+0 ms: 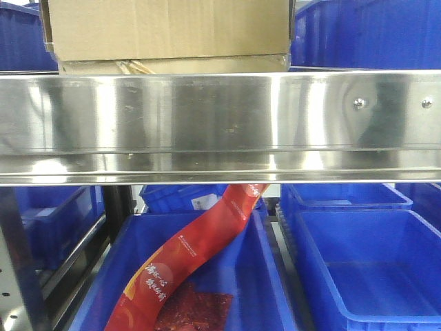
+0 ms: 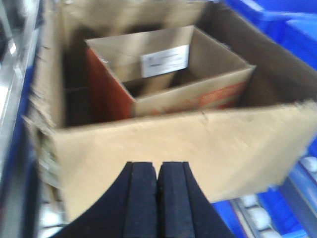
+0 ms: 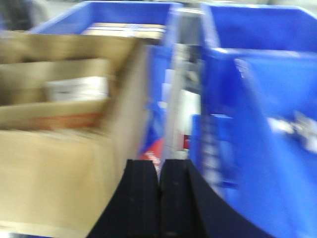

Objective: Stack two boxes on right shelf middle
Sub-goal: 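Push the boxes onto the middle shelf, farther from the robot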

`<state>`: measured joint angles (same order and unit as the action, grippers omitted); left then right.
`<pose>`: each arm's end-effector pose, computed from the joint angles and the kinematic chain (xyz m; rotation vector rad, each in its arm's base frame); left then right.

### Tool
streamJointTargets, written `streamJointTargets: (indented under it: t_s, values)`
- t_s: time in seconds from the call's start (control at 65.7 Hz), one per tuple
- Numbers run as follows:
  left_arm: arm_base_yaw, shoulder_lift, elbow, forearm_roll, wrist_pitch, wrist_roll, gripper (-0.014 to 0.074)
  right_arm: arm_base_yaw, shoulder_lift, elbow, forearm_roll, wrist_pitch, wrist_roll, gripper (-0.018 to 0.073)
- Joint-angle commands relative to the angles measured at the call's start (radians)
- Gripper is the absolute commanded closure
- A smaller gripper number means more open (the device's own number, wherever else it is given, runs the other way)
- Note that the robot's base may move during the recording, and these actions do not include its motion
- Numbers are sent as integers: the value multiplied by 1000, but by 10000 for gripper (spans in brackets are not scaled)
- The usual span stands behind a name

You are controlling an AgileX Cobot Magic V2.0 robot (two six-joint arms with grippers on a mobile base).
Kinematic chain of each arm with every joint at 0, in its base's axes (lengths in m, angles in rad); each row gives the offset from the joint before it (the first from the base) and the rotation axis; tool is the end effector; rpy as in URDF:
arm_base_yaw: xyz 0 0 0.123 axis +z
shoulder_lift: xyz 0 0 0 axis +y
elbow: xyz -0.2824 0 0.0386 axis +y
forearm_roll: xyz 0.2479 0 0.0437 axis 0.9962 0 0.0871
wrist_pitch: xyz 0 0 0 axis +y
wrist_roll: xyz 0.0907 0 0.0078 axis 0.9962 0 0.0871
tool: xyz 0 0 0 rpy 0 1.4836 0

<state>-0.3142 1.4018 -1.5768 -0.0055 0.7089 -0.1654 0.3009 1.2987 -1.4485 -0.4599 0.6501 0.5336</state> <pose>0.2939 -0.0958 0.4546 0.1490 2.0258 -0.3100 0.2765 0.0601 0.4545 0.0439 1.9178 0.0458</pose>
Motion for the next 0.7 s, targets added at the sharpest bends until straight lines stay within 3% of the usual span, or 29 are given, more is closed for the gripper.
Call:
streamJointTargets:
  t_s: [0.0,0.243,0.426,0.685]
  values:
    - [-37,-68,121,-15,-142,-6,707,-48,-80,108,3,-114,-9,721]
    - [-28,-255,450,-15,-389,-58,707,-142,-320,416,3,-294,16,721]
    - [43,-451,695,-15,-498,-58,707,-198,-517,653,3,-409,26,721]
    - [156,-756,948,-10,-592,-58,707,-201,-785,942,3,-432,26,721]
